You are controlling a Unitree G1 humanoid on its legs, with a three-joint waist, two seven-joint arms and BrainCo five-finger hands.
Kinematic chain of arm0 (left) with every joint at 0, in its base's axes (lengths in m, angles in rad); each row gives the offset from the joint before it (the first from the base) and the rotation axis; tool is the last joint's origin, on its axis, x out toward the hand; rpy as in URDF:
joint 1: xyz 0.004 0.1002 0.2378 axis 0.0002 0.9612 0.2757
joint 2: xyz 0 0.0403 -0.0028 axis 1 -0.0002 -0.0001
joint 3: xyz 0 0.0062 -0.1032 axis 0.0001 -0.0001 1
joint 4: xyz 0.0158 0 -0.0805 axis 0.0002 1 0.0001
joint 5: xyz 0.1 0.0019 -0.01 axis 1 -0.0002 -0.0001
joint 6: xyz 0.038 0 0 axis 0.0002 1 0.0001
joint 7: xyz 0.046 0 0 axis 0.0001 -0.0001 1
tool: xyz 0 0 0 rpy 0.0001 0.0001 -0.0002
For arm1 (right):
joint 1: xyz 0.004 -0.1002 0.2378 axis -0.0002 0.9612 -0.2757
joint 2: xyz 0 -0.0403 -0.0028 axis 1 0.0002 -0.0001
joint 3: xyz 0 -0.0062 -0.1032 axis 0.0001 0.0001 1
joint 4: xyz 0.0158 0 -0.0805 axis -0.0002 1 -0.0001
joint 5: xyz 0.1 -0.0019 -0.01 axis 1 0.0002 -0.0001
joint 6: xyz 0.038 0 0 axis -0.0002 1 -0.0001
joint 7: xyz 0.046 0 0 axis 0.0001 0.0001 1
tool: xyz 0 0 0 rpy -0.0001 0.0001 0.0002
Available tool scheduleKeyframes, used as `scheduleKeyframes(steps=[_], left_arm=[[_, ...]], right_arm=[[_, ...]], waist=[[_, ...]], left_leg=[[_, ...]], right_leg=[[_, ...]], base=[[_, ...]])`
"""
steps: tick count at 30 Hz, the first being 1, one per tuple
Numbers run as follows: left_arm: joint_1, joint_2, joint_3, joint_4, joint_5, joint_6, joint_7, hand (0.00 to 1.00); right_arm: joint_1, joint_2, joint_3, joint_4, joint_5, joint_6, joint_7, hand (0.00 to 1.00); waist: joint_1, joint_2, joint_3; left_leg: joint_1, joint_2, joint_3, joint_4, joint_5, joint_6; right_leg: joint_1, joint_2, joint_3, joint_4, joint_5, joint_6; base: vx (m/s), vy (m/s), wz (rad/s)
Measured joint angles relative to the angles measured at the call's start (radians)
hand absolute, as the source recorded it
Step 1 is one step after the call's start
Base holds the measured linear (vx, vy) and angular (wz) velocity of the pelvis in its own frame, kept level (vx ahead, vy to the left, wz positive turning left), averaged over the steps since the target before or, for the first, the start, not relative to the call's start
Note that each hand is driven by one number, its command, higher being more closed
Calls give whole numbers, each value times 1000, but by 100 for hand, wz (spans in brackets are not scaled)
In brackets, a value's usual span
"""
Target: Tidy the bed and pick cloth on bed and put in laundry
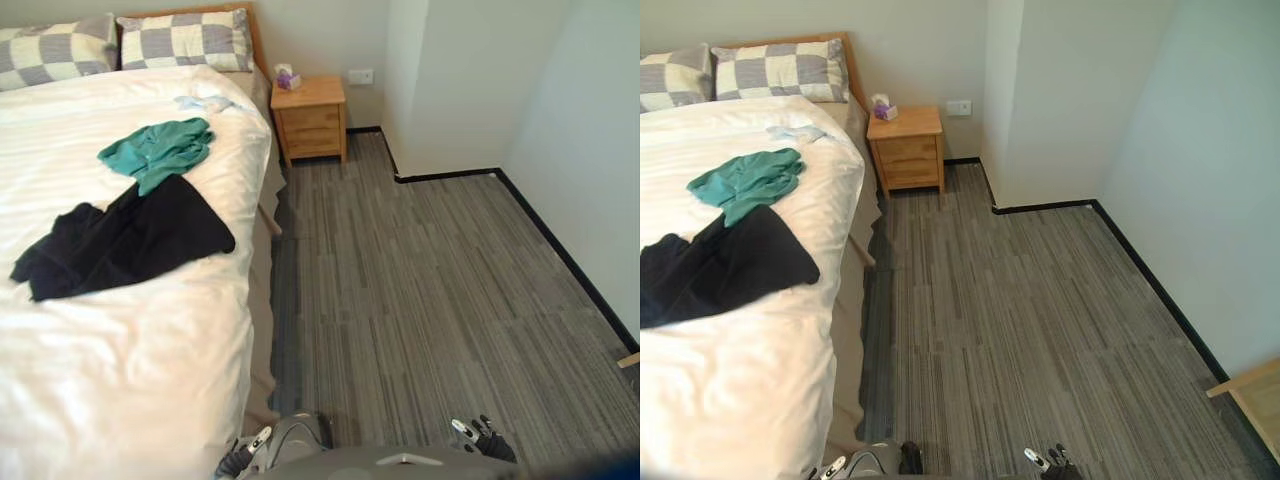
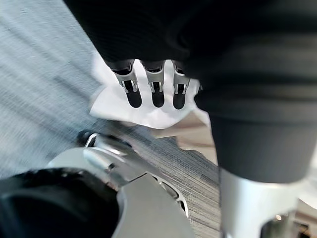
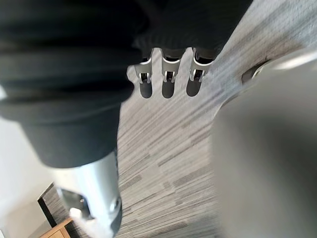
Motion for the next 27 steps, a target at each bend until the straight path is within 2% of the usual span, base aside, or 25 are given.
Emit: scheduleKeyframes(steps=[2,3,5,6,7,9,10,11,12,13,14,15,16,17,18,19,20,21,22,23,24,26,27], left_arm=[[-3,34,-63,11,38,-3,-1,0],[-9,47,-84,10,51,-3,-4,0],[-16,76,-135,22,115,-5,-5,0],[-12,86,-170,32,151,-4,-3,0],[-1,92,-199,32,181,-3,-3,0],[-5,103,-218,31,195,-3,-3,0],[-10,104,-218,31,193,1,0,0],[-19,103,-218,31,192,4,0,0],[-26,101,-218,30,192,9,0,0],[-43,98,-216,28,193,13,-2,0],[-53,98,-213,27,192,15,-3,0],[-60,98,-210,27,193,15,-3,0],[-75,98,-199,26,193,15,-3,0],[-87,74,-180,30,194,17,-1,0],[-92,59,-173,29,194,16,-3,0],[-108,31,-168,24,194,5,-3,0],[-127,2,-167,26,194,0,0,0],[-131,-5,-167,28,193,0,2,0],[-131,-27,-167,23,192,-2,8,0],[-131,-40,-162,21,188,-2,12,0],[-129,-42,-153,18,184,-3,12,0],[-120,-39,-88,5,171,-20,14,0],[-113,-39,-84,4,162,-28,12,0]], right_arm=[[-9,-1,-5,20,-4,1,-4,0],[-10,-2,-11,35,-5,1,-11,0],[-29,-3,-23,61,-2,2,-26,0],[-33,-8,-25,63,0,2,-39,0],[-31,-10,-27,63,3,1,-42,0],[-35,-7,-24,63,8,1,-42,0],[-34,-7,-14,55,10,1,-41,0],[-32,-7,-13,46,12,0,-41,0],[-29,-7,-12,37,17,1,-41,0],[-25,-4,-9,19,32,1,-41,0],[-15,2,6,-4,41,1,-41,0],[-9,5,11,-12,46,0,-41,0],[2,13,14,-20,50,1,-41,0],[13,1,16,-24,52,1,-41,0],[10,-10,15,-24,51,1,-42,0],[6,-14,7,-32,49,-5,-42,0],[5,-13,6,-36,49,-5,-45,0],[5,-11,7,-40,49,-2,-47,0],[5,-11,4,-46,49,8,-53,0],[4,-12,-3,-47,48,23,-59,0],[4,-12,-4,-46,46,28,-61,0],[2,-15,-16,-37,33,39,-64,0],[0,-19,-19,-30,26,38,-64,0]], waist=[[-7,-21,-13],[-13,-36,-18],[-10,-50,-21],[-21,-44,-18],[-32,-38,-7],[-32,-37,-3],[-37,-38,9],[-39,-32,22],[-39,-28,29],[-40,-20,42],[-44,-18,45],[-44,-20,46],[-42,-32,50],[-43,-23,61],[-38,1,64],[-41,15,71],[-52,17,72],[-60,18,71],[-68,32,61],[-72,47,51],[-71,51,48],[-66,53,54],[-63,60,62]], left_leg=[[30,-35,-6,-16,-28,15],[56,-56,-10,-35,-31,18],[124,-98,-10,-108,-28,17],[187,-111,-22,-172,-17,18],[244,-113,-42,-214,-14,26],[313,-111,-57,-262,-10,37],[372,-85,-62,-292,-23,27],[406,-60,-69,-301,-36,13],[424,-42,-75,-303,-45,1],[456,-5,-86,-306,-65,-26],[482,27,-97,-306,-91,-60],[496,39,-104,-306,-107,-77],[534,50,-112,-305,-141,-105],[584,74,-119,-305,-168,-118],[595,89,-117,-303,-163,-115],[596,96,-117,-279,-134,-113],[597,105,-123,-248,-104,-116],[596,111,-135,-230,-92,-113],[588,134,-162,-192,-68,-115],[571,160,-201,-133,-39,-120],[545,170,-224,-72,-13,-120],[314,209,-340,367,206,-160],[255,221,-346,484,199,-152]], right_leg=[[-58,-17,-4,244,0,25],[-91,-33,-5,330,25,36],[-188,-71,24,541,148,27],[-231,-82,31,646,273,31],[-261,-82,21,727,238,11],[-316,-66,-1,778,132,-8],[-366,-37,-44,744,64,-19],[-395,-18,-84,698,39,-30],[-415,-6,-111,654,34,-39],[-451,13,-158,536,40,-37],[-479,26,-188,374,75,-26],[-484,28,-191,289,112,-23],[-485,29,-174,126,180,-17],[-470,48,-179,154,308,-82],[-474,59,-183,198,262,-107],[-492,54,-185,291,176,-119],[-501,42,-192,369,96,-124],[-500,39,-198,397,64,-126],[-497,49,-214,432,15,-138],[-485,74,-227,445,-23,-146],[-475,88,-230,445,-39,-149],[-381,149,-241,376,-75,-154],[-339,169,-242,340,-75,-155]], base=[[381,91,22],[409,53,18],[346,29,17],[347,-1,29],[419,-25,27],[348,-73,17],[362,-168,23],[367,-196,28],[393,-235,35],[397,-265,40],[524,-350,41],[472,-328,42],[685,-438,37],[590,-361,28],[566,-333,18],[462,-291,17],[446,-296,22],[551,-369,19],[495,-302,9],[496,-300,1],[452,-278,-8],[403,-237,-8],[423,-183,-10]])
